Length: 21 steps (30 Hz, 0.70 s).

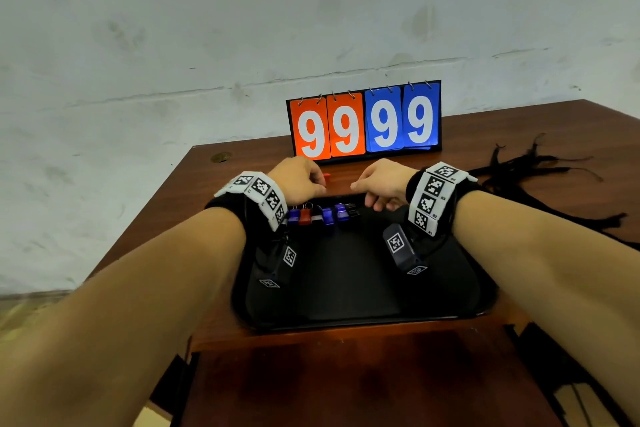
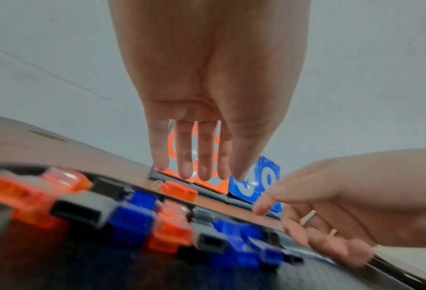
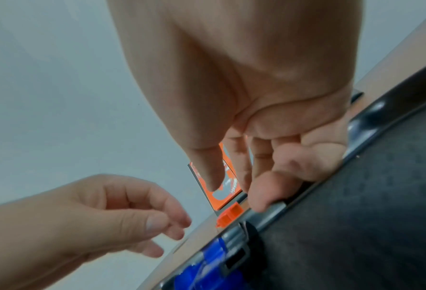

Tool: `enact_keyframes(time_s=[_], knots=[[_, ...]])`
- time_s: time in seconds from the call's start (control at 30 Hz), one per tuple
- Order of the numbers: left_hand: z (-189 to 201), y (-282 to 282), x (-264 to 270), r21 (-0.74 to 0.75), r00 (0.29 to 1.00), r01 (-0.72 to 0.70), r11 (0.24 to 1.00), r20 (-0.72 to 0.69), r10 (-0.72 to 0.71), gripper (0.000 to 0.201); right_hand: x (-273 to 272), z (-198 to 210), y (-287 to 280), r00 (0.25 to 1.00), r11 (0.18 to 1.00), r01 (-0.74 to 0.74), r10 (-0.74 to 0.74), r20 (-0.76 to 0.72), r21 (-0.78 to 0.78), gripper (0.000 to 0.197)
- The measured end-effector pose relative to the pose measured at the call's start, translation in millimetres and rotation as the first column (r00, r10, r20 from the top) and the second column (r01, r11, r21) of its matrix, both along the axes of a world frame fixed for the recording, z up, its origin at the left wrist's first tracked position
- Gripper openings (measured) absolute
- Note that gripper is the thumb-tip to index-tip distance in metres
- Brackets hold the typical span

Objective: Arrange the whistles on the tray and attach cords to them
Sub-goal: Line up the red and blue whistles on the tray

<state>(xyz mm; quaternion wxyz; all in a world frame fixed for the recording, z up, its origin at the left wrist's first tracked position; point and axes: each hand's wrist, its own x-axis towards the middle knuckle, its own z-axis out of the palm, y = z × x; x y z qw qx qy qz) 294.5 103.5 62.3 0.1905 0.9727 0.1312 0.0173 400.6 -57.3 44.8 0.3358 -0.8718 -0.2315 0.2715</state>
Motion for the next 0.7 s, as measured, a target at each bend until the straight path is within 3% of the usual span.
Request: enact_keyframes(time_s=[0.13, 0.27, 0.4, 0.5, 0.6, 0.7], knots=[[3, 29, -3, -0.002, 0.992, -0.123, 0.992, 0.0, 0.123, 0.014, 6, 8, 12, 0.997, 0.998, -0.041, 0.038, 0.068, 0.042, 0.017], [-2, 46, -5, -0.038, 0.984, -0.179, 0.983, -0.004, 0.179, 0.01, 7, 11, 40, 0.979, 0.991, -0.134, 0.134, 0.152, -0.01, 0.024], [-6, 58, -4, -0.068, 0.983, -0.181, 0.981, -0.018, 0.181, 0.008, 4, 22, 76, 0.907, 0.908, -0.338, 0.384, 0.172, -0.248, 0.035], [-7, 63, -2, -0.09, 0.986, -0.168, 0.982, -0.024, 0.166, 0.009, 1, 28, 94, 0.851, 0.828, -0.394, 0.492, 0.181, -0.4, 0.039], [-9, 67, -2, -0.107, 0.988, -0.155, 0.982, -0.019, 0.154, 0.01, 0, 26, 104, 0.834, 0.782, -0.395, 0.525, 0.168, -0.482, 0.04], [-11, 70, -3, -0.129, 0.988, -0.152, 0.98, -0.01, 0.152, 0.012, 4, 21, 110, 0.851, 0.787, -0.365, 0.498, 0.163, -0.498, 0.04]])
